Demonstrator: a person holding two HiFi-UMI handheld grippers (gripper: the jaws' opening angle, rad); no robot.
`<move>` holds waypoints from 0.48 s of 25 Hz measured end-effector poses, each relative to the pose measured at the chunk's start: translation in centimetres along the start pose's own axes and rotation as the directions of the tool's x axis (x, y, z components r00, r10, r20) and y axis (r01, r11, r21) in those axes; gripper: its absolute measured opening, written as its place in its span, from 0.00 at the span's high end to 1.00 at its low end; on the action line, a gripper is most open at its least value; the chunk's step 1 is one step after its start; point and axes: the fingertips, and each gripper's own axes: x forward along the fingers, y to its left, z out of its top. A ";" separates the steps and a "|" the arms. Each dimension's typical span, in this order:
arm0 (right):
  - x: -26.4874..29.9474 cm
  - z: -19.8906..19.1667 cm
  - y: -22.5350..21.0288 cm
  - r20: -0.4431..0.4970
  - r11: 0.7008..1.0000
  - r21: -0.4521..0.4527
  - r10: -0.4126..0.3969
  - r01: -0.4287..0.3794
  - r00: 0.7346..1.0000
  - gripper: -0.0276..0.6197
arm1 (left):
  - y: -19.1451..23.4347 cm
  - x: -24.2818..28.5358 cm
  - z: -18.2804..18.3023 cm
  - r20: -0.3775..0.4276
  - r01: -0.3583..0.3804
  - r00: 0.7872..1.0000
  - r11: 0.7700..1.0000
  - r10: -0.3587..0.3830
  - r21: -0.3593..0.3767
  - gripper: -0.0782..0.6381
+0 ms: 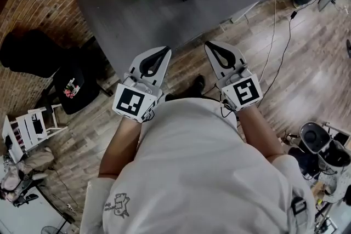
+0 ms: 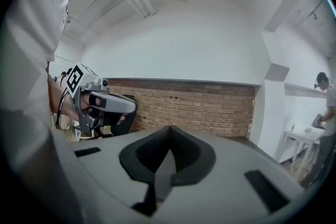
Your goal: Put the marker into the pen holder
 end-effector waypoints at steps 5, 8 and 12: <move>-0.6 1.6 4.4 0.024 1.000 -0.009 -0.014 0.014 1.000 0.95 | -0.5 -4.4 -0.2 0.009 0.022 1.000 1.000 -0.022 -0.001 0.88; -1.2 1.6 6.7 0.017 1.000 -0.008 -0.030 0.030 0.999 0.95 | -1.1 -6.5 -0.6 0.012 0.043 0.999 0.999 -0.043 0.000 0.88; -1.4 1.5 9.4 0.008 0.999 -0.006 -0.031 0.031 0.999 0.95 | -1.5 -8.7 -1.2 0.017 0.065 0.998 0.998 -0.064 -0.004 0.88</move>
